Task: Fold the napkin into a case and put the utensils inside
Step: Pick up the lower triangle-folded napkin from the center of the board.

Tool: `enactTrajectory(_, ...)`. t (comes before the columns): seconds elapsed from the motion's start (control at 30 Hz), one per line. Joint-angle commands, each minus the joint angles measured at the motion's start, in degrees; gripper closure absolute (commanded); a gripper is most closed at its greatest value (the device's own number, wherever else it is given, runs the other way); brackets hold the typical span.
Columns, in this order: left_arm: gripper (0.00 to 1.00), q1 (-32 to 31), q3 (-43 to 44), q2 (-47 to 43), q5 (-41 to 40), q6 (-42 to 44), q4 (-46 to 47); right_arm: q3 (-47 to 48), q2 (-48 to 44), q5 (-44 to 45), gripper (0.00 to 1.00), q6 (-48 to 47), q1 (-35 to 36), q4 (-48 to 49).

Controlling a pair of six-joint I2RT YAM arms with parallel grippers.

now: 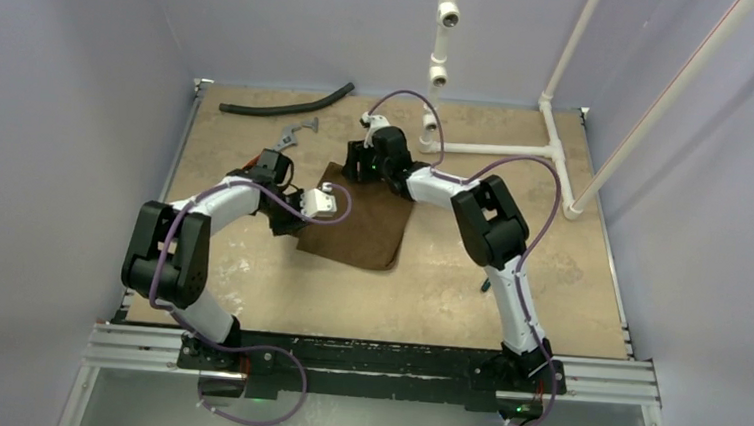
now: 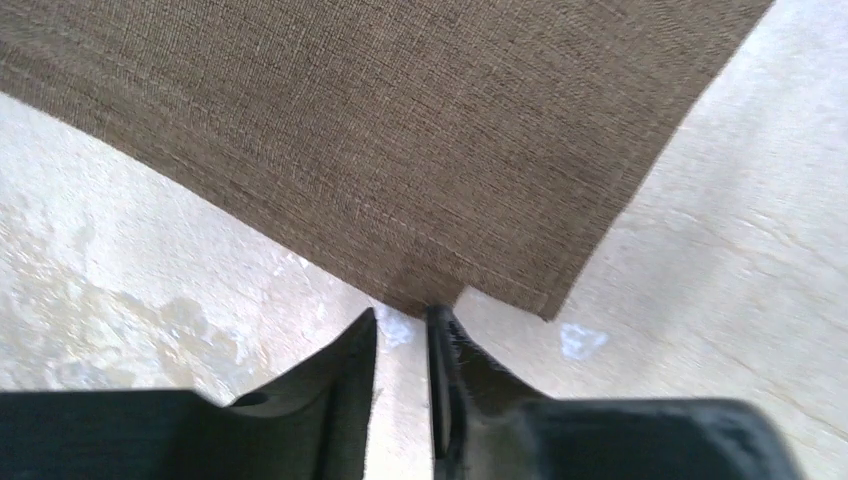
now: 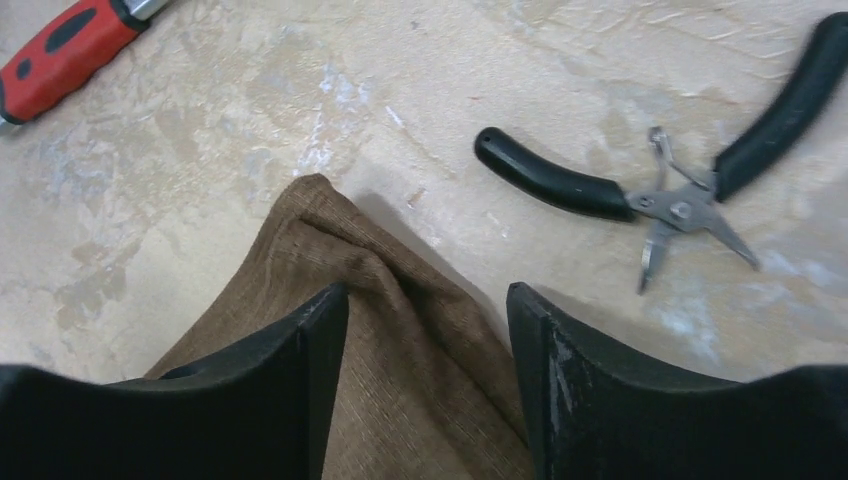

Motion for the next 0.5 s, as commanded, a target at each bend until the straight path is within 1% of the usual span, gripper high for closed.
enactTrajectory(0.0, 0.70, 0.92, 6.23, -2.15, 3.66, -3.11, -11.41, -1.98, -9.65, 6.93, 0.33, -1.39, -0.39, -2.05)
enactTrajectory(0.13, 0.53, 1.48, 7.33, -6.76, 4.51, -0.62, -13.19, -13.00, -20.72, 6.29, 0.20, -2.30, -0.44, -0.33)
enactTrajectory(0.17, 0.51, 1.47, 7.35, -7.87, 4.69, 0.88, -13.52, -16.40, -23.46, 6.57, 0.18, -3.57, -0.44, -0.80)
enactTrajectory(0.2, 0.43, 1.49, 7.11, -8.48, 5.22, 2.91, -13.92, -18.49, -26.60, 6.09, 0.14, -5.08, -0.36, -2.34)
enactTrajectory(0.27, 0.34, 1.41, 5.65, -9.85, 8.86, 8.22, -14.64, -23.00, -31.70, 5.40, 0.11, -7.43, -0.31, -5.71)
enactTrajectory(0.3, 0.26, 0.82, 4.04, -10.61, 10.16, 11.27, -14.58, -25.94, -34.70, 4.81, 0.10, -8.81, -0.15, -6.45)
enactTrajectory(0.33, 0.25, -0.84, 2.07, -11.32, 9.66, 12.84, -13.16, -28.89, -37.89, 3.93, 0.10, -10.08, 0.09, -6.49)
enactTrajectory(0.4, 0.25, -5.41, -2.09, -11.68, 6.09, 15.12, -9.32, -35.83, -43.86, 2.14, 0.10, -13.45, 1.09, -5.25)
enactTrajectory(0.47, 0.25, -8.41, -4.29, -10.21, 4.18, 15.75, -5.56, -41.94, -49.22, 1.45, 0.10, -17.83, 2.56, -3.08)
